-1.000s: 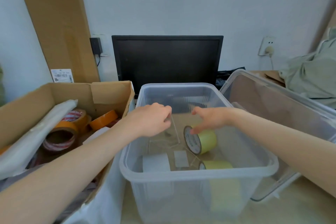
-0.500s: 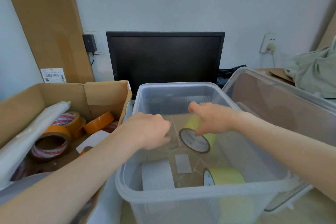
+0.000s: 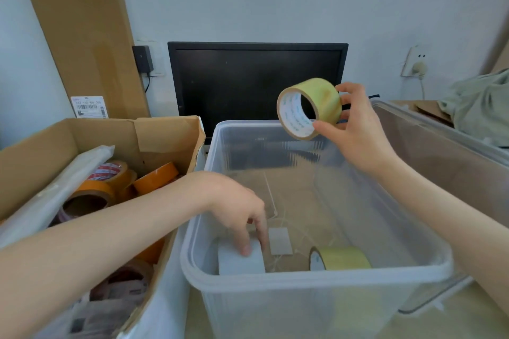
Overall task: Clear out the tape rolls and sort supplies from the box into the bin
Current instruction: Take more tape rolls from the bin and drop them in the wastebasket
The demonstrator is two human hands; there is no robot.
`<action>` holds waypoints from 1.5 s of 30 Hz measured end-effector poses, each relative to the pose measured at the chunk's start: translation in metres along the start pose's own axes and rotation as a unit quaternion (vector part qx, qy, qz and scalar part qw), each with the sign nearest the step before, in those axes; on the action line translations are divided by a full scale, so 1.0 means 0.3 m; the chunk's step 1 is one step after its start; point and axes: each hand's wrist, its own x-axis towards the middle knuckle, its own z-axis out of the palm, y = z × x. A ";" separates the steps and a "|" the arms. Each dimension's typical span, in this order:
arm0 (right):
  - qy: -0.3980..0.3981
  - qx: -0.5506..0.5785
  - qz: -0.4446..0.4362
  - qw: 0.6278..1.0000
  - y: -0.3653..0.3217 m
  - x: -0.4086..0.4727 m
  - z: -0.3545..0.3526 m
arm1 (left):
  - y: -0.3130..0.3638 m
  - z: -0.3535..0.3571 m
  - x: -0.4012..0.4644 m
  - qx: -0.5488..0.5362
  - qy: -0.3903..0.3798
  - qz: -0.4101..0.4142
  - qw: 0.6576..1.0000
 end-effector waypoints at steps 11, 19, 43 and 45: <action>-0.039 -0.041 -0.003 0.998 -0.004 -0.008 0.010 | -0.008 -0.002 -0.010 -0.027 0.167 -0.036 0.985; -0.030 -0.058 0.008 0.998 -0.022 -0.023 0.005 | -0.005 0.019 -0.044 -0.032 0.422 -0.079 0.902; 0.147 -0.053 0.064 0.986 -0.160 -0.201 -0.142 | 0.064 0.002 -0.127 -0.234 0.737 -0.064 0.630; 0.159 -0.038 0.062 0.985 -0.186 -0.255 -0.162 | 0.107 -0.014 -0.165 -0.247 0.729 -0.050 0.636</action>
